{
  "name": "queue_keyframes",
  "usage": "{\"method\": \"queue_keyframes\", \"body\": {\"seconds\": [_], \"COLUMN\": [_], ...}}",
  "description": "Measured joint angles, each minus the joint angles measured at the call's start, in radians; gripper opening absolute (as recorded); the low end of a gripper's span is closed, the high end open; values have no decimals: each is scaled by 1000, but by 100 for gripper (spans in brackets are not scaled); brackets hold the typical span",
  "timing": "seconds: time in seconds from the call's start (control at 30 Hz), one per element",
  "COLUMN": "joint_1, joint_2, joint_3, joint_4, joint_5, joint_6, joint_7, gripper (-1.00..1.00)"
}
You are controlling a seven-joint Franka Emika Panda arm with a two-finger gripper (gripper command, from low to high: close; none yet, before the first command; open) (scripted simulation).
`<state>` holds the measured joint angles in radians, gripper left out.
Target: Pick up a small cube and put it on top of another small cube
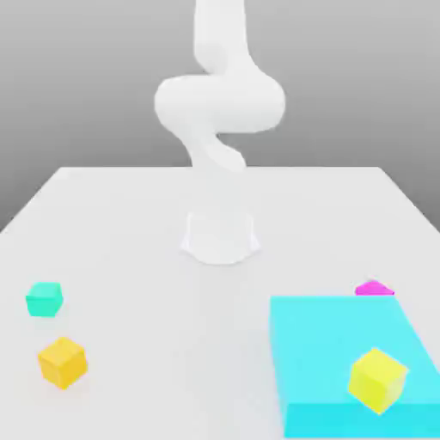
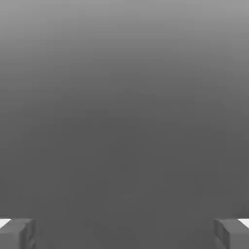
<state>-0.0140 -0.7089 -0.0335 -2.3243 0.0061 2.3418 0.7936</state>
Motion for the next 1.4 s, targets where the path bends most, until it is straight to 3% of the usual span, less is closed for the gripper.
{"method": "queue_keyframes", "body": {"seconds": [0.63,0.83,0.97,1.0,1.23,1.4], "joint_1": [-156,-229,-299,-324,-331,-275], "joint_2": [695,914,1059,1094,1102,945], "joint_3": [-241,-258,-178,-150,-143,-223], "joint_4": [-184,-233,-209,-201,-200,-236], "joint_5": [116,168,257,273,275,162], "joint_6": [317,422,527,554,561,442], "joint_7": [-100,-142,-211,-223,-224,-139], "gripper": [0,0,0,-100,-100,-100]}}
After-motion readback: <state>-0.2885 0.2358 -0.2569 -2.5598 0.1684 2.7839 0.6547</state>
